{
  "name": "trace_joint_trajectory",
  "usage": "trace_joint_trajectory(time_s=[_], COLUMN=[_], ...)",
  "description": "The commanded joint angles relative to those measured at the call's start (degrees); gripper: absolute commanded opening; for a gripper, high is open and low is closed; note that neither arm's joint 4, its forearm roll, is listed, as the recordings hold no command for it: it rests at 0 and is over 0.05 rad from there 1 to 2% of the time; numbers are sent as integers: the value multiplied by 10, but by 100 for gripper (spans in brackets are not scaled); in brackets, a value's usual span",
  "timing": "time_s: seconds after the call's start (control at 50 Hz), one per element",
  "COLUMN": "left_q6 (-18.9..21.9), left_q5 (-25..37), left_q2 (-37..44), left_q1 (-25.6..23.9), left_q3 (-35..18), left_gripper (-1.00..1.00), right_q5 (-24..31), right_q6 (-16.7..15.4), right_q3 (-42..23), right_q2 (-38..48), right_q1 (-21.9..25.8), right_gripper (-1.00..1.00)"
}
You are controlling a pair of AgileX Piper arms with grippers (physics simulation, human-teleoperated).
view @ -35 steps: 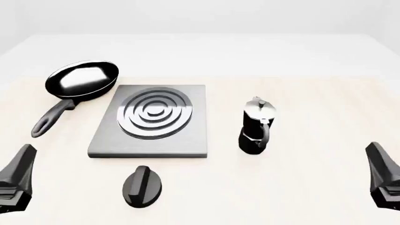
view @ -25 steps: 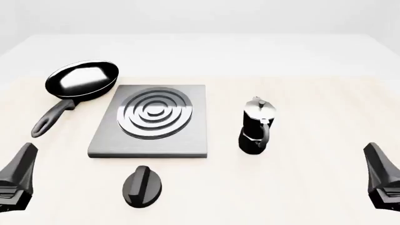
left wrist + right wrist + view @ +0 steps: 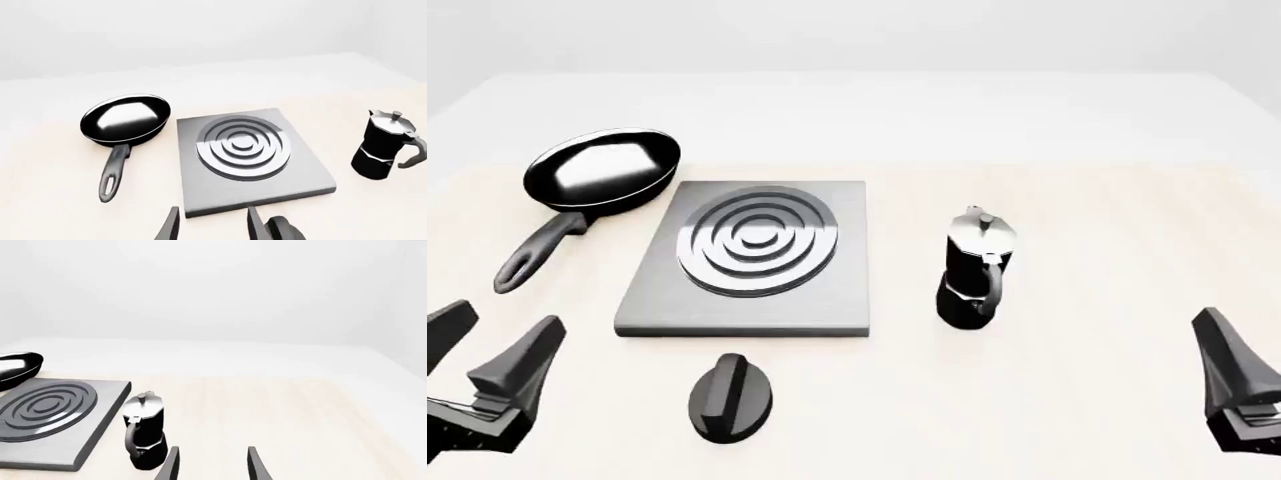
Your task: Turn on the stove and put the frying pan on it.
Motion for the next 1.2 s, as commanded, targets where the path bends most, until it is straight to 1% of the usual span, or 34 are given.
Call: trace_joint_trajectory(time_s=[0.02, 0.04, 0.06, 0.1, 0.12, 0.2, 0.22, 0.24, 0.28, 0.34, 0.36, 0.4, 0.46, 0.52, 0.56, 0.58, 0.62, 0.64, 0.68, 0.72, 0.74, 0.78, 0.8, 0.82, 0.84, 0.94, 0.96, 0.98, 1.1, 1.2], left_q6=[-2, -2, -3, -7, 8, 26, 7, 0, 17, 16, 6, 12, -19, -38, -35, -39, -46, -45, -55, -55, -63, -62, -70, -70, -75, -81, -89, -87, -89, -88], left_q5=[40, 40, 45, 49, 58, 72, 74, 72, 78, 77, 78, 76, 70, 62, 58, 53, 49, 41, 26, 12, 6, -18, -35, -47, -110, -175, -236, -254, -298, -322], left_q2=[60, 60, 75, 83, 80, 99, 113, 125, 127, 133, 138, 140, 161, 173, 177, 184, 188, 195, 207, 219, 224, 245, 261, 271, 331, 397, 465, 485, 535, 559], left_q1=[-59, -59, -72, -73, -82, -92, -96, -99, -111, -119, -131, -133, -168, -190, -194, -207, -211, -212, -218, -225, -230, -233, -237, -237, -243, -245, -247, -245, -250, -251], left_q3=[-17, -17, -17, -18, -20, -26, -29, -28, -27, -27, -26, -25, -18, -13, -11, -7, -5, -2, 2, 8, 10, 16, 20, 22, 36, 40, 41, 41, 41, 41], left_gripper=[100, 100, 100, 100, 100, 100, 100, 100, 100, 100, 100, 100, 100, 100, 100, 100, 100, 100, 100, 100, 100, 100, 100, 100, 100, 100, 100, 100, 100, 100], right_q5=[7, 7, 9, 10, 11, 9, 10, 11, 11, 10, 10, 10, 10, 10, 10, 11, 11, 11, 12, 12, 12, 12, 12, 12, 14, 15, 15, 15, 15, 16], right_q6=[-3, -3, -1, -1, -3, -2, 0, 0, 0, 0, 1, 1, 1, 1, 2, 2, 3, 3, 3, 3, 3, 2, 3, 2, 2, 3, 3, 3, 4, 4], right_q3=[-2, -2, -3, -4, -4, -1, -1, -1, 0, 0, 0, 0, 0, 1, 1, 1, 1, 1, 1, 1, 1, 0, 1, 1, 0, 0, -1, -1, -1, -1], right_q2=[-9, -9, -10, -12, -11, -12, -13, -13, -13, -13, -13, -13, -13, -12, -12, -12, -12, -12, -12, -11, -11, -11, -11, -11, -12, -12, -12, -12, -12, -12], right_q1=[10, 10, 12, 12, 14, 19, 21, 21, 23, 23, 23, 23, 25, 24, 24, 24, 25, 25, 26, 27, 27, 27, 27, 27, 27, 27, 27, 27, 26, 25], right_gripper=[100, 100, 100, 100, 100, 100, 100, 100, 100, 100, 100, 100, 100, 100, 100, 100, 100, 100, 100, 100, 100, 100, 100, 100, 100, 100, 100, 100, 100, 100])
